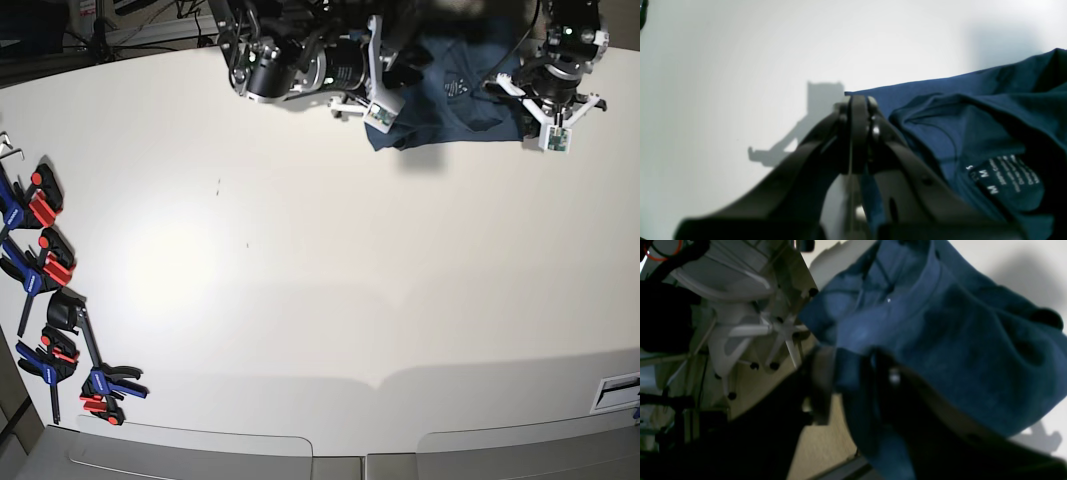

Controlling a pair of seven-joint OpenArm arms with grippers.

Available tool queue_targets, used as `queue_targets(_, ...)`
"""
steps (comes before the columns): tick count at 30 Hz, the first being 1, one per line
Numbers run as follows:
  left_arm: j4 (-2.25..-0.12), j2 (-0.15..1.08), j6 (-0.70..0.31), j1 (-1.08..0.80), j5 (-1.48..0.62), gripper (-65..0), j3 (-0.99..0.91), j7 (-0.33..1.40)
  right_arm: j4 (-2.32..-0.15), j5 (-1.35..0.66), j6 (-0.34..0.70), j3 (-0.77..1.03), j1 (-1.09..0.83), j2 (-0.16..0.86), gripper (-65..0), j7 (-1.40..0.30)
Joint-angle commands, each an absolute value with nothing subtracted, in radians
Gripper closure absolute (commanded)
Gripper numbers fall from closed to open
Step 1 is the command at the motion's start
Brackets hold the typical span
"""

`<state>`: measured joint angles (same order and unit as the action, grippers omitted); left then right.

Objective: Fold the T-shirt properly

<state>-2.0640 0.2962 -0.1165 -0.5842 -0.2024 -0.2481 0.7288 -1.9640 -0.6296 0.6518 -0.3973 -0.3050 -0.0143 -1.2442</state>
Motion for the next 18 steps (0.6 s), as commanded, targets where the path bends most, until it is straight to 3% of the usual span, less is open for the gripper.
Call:
queue_targets(1, -2.081, 0.303, -0.113, -0.584, -0.201, 0.0, -0.252, 0.694, -1.981, -0.655, 0.659, -0.399, -0.299, -0.022, -22.7, -1.212)
queue_targets(10, -2.081, 0.306, -0.113, -0.579, -0.106, 0.0, -0.277, 0.677, -1.982, -0.571, 0.659, -0.366, -0.192, -0.022, -22.7, -1.162)
queue_targets(18, -2.081, 0.312, -0.138, -0.582, -0.191, -2.7, -0.309, 0.72, -1.982, -0.41, 0.633, -0.176, -0.139, -0.022, -22.0, -1.074)
